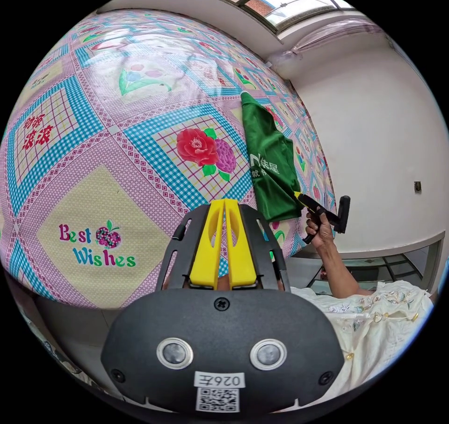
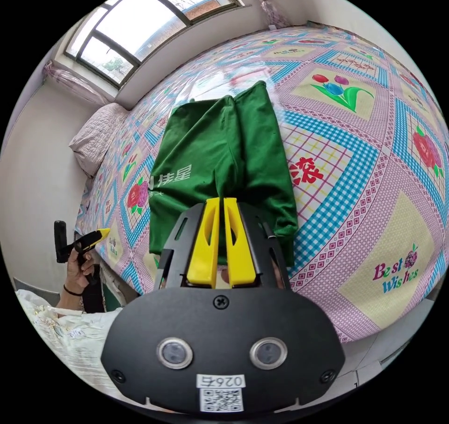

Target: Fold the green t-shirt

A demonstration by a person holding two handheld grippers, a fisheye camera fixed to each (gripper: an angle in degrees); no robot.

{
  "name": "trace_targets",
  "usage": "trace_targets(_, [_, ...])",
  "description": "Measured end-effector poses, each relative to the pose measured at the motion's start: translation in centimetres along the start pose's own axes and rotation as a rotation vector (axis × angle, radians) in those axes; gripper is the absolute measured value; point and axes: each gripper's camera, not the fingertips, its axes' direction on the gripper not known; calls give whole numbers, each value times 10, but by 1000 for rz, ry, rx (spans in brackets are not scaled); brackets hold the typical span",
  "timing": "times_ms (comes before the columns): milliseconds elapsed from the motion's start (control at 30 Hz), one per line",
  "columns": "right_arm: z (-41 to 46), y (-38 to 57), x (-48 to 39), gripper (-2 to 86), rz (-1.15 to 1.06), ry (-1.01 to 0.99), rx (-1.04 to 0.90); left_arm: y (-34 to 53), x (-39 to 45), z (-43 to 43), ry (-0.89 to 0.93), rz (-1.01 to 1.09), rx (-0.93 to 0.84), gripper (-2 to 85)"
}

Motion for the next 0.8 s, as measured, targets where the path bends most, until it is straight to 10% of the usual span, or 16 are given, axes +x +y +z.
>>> trace_targets(800, [68,-15,-224,10,-621,-385,-263,-47,21,-17,33,38,83,8])
